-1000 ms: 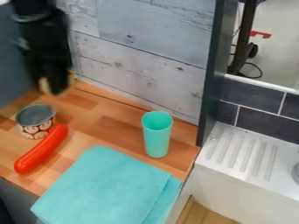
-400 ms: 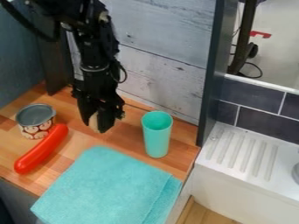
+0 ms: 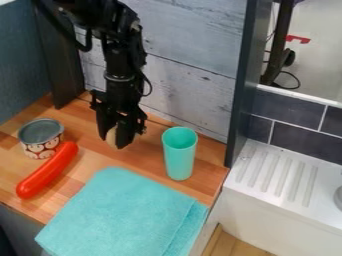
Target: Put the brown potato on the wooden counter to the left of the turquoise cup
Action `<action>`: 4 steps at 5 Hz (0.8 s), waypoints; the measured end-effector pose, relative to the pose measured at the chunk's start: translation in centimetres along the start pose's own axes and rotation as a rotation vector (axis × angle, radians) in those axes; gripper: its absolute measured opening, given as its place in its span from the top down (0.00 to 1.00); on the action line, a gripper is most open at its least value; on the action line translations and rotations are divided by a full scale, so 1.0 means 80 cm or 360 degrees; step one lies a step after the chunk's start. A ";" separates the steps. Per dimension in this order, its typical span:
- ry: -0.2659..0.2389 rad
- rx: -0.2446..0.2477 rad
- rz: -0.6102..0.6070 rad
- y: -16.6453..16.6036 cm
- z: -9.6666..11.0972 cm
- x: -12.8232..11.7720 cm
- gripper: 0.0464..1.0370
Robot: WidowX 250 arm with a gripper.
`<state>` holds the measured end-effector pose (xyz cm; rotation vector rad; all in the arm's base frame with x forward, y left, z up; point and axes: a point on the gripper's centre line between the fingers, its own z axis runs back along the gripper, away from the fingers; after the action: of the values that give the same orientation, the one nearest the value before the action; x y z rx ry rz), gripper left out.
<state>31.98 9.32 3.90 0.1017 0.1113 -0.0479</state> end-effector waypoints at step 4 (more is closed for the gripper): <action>0.0332 -0.0224 -0.0079 -0.028 -0.013 0.021 0.43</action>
<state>33.44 7.10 2.42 -0.0372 0.3251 -0.0785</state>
